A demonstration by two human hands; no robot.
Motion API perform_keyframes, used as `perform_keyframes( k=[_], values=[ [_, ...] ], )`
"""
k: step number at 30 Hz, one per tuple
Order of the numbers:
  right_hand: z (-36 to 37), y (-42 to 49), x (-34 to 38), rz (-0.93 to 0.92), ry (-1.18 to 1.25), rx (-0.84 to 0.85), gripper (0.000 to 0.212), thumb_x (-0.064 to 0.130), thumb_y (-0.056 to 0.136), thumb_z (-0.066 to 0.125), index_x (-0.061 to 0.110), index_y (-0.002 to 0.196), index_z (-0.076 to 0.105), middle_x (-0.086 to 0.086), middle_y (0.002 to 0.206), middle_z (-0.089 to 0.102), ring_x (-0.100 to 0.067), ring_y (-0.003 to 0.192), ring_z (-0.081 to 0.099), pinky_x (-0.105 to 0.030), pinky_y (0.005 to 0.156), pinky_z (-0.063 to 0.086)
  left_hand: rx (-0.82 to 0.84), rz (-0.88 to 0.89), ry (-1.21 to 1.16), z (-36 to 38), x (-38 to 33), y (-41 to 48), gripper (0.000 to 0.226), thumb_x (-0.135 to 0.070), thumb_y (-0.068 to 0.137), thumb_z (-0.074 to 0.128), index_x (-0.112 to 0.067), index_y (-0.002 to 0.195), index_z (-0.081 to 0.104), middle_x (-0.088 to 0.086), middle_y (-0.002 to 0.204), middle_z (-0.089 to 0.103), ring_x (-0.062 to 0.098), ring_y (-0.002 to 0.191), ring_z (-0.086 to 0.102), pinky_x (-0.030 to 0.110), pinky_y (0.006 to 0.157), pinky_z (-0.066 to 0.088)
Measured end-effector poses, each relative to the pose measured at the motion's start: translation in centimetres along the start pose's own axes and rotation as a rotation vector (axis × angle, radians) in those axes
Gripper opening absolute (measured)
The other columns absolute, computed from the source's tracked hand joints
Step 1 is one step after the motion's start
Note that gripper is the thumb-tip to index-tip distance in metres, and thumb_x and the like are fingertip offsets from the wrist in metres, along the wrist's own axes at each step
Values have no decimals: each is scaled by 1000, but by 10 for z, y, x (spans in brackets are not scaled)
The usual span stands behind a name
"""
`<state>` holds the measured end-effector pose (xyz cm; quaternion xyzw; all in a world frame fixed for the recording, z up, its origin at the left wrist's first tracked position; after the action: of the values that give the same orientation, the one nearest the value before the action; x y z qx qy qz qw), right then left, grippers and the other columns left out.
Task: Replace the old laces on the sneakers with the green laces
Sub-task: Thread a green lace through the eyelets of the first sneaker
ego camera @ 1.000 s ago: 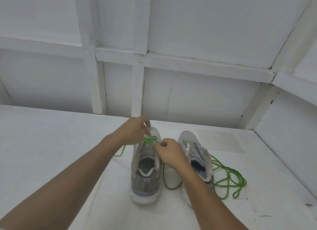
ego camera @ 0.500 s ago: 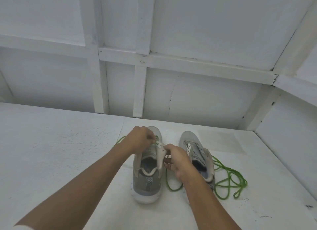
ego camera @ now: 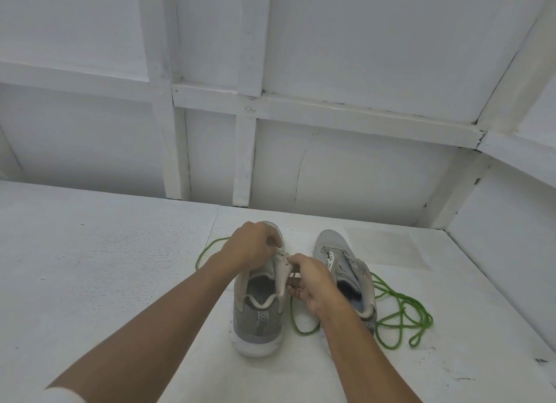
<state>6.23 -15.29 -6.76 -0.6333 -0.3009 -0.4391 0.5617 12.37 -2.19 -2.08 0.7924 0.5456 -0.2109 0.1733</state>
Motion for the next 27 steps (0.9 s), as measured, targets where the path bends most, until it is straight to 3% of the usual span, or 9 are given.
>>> perform_keyframes(
  k=[16,23,27],
  values=[
    [0,5,-3,-4,8,15,13,15,93,51,10,85,60,-7,77,58,-19,61,53,-26,51,41,-30,4,38,6,0,5,17,-16,85,60,-29,92,68,-12,91,61,14,92,62,26,79,50],
    [0,6,-3,-3,-2,16,13,16,93,51,10,86,59,-7,77,58,-19,61,53,-26,51,40,-47,23,66,5,-4,4,19,-13,86,59,-27,95,68,-10,100,64,14,92,61,28,80,50],
    [-1,7,-4,-3,-10,16,12,16,93,51,9,87,59,-7,79,58,-20,64,54,-26,51,41,-46,43,101,6,-6,7,19,-12,86,58,-27,96,65,-10,96,62,12,84,54,25,73,44]
  ],
)
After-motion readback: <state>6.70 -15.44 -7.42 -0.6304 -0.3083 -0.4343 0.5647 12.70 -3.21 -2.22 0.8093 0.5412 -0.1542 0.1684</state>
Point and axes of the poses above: each hand's wrist, its own y-axis towards the middle knuckle, its own z-axis out of the palm, x = y × z, the point moved 5 cm from there along y, towards the middle knuckle
